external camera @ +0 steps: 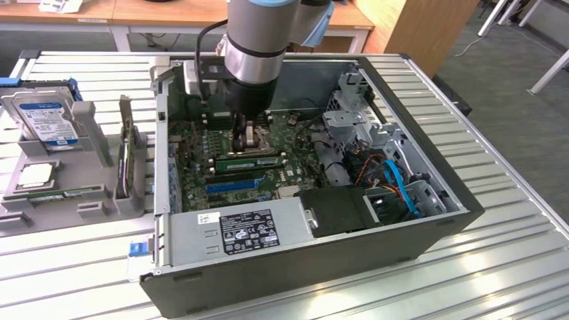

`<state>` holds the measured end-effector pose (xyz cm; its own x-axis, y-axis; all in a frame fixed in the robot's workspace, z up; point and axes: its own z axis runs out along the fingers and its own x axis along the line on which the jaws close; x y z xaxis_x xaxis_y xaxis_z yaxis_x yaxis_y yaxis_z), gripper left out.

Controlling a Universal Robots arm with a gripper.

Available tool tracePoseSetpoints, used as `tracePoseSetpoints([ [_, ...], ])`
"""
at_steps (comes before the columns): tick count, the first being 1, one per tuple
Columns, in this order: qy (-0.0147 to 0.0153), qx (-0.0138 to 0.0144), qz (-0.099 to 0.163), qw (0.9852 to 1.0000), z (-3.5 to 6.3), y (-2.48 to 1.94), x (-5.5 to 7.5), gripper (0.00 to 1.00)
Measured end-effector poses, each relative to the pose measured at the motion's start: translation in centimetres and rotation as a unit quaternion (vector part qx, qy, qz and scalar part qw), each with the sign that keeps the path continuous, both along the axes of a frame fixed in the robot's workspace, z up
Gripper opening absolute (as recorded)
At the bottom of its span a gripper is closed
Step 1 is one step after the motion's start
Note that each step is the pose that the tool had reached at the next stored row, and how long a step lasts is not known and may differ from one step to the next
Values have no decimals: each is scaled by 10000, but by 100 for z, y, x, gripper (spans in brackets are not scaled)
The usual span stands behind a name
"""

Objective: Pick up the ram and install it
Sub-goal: 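Press down the ram until it locks into place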

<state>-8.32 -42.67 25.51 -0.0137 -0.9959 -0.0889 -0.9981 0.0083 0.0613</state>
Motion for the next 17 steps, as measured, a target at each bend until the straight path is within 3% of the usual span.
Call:
tracePoseSetpoints([
  [17, 1, -1, 0, 10000, -60, 0, 0, 10],
])
